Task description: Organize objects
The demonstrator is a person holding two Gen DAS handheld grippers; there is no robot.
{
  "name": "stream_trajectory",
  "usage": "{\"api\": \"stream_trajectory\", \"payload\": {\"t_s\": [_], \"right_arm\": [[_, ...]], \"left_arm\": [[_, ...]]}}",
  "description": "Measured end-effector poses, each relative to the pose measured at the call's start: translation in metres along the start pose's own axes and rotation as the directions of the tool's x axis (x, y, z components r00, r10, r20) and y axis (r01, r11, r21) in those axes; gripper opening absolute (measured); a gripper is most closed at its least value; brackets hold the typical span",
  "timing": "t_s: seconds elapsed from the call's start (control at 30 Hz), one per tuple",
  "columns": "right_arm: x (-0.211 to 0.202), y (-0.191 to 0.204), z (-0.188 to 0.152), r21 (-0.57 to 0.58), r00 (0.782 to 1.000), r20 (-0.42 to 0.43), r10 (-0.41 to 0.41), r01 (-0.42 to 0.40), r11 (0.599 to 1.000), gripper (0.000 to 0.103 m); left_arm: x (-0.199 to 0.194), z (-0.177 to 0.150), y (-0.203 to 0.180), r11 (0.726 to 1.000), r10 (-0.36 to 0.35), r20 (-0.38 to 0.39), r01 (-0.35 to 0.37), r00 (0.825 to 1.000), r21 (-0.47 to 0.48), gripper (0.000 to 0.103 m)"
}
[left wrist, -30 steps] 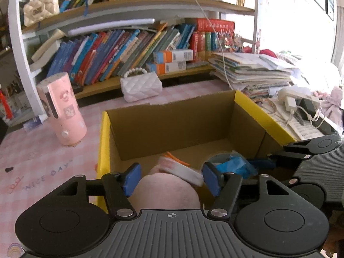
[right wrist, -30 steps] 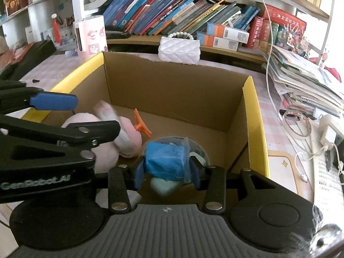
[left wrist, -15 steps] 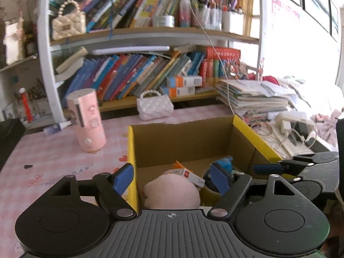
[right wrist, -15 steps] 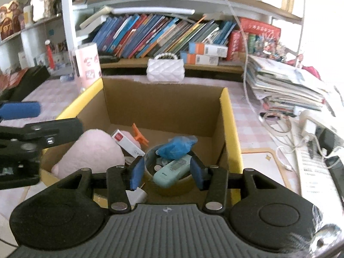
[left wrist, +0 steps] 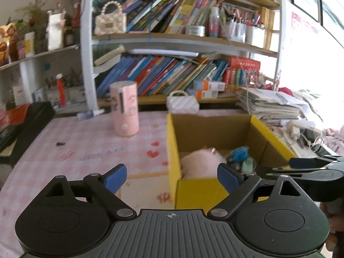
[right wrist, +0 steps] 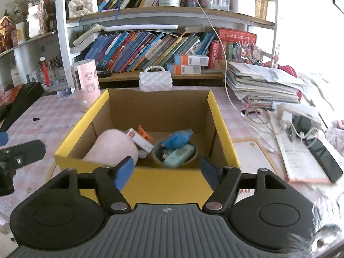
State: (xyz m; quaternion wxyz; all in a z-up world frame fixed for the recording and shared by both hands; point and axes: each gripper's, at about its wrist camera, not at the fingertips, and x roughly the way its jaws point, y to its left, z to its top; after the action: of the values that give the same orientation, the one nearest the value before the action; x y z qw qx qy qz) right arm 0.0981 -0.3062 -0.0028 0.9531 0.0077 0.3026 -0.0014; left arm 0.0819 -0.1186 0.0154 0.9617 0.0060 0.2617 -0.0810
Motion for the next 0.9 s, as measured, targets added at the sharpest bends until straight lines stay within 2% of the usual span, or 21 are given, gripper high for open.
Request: {"api": "stream_trajectory", "payload": {"t_s": [0.2, 0.43, 0.63, 0.9], "right_arm": [[-0.023, 0.026, -0.02, -0.004, 1.0, -0.019, -0.019, 0.019, 1.0, 0.082], [-0.042, 0.057, -0.037, -0.007, 0.999, -0.033, -0.034, 0.033, 0.999, 0.097], [-0.053, 0.081, -0.047, -0.018, 0.998, -0.047, -0.036, 0.035, 0.999, 0.103], [-0.063, 0.104, -0.06, -0.033, 0.997, -0.058, -0.041, 0.039, 0.999, 0.103]], "left_arm": [[-0.022, -0.022, 0.02, 0.999, 0.028, -0.036, -0.029, 0.999, -0.024, 0.097], [-0.046, -0.037, 0.039, 0.998, 0.067, -0.045, -0.067, 0.997, -0.006, 0.1], [-0.061, -0.047, 0.057, 0.996, 0.086, -0.061, -0.087, 0.994, -0.007, 0.1], [-0.073, -0.06, 0.072, 0.996, 0.085, -0.087, -0.085, 0.993, 0.0, 0.101]]}}
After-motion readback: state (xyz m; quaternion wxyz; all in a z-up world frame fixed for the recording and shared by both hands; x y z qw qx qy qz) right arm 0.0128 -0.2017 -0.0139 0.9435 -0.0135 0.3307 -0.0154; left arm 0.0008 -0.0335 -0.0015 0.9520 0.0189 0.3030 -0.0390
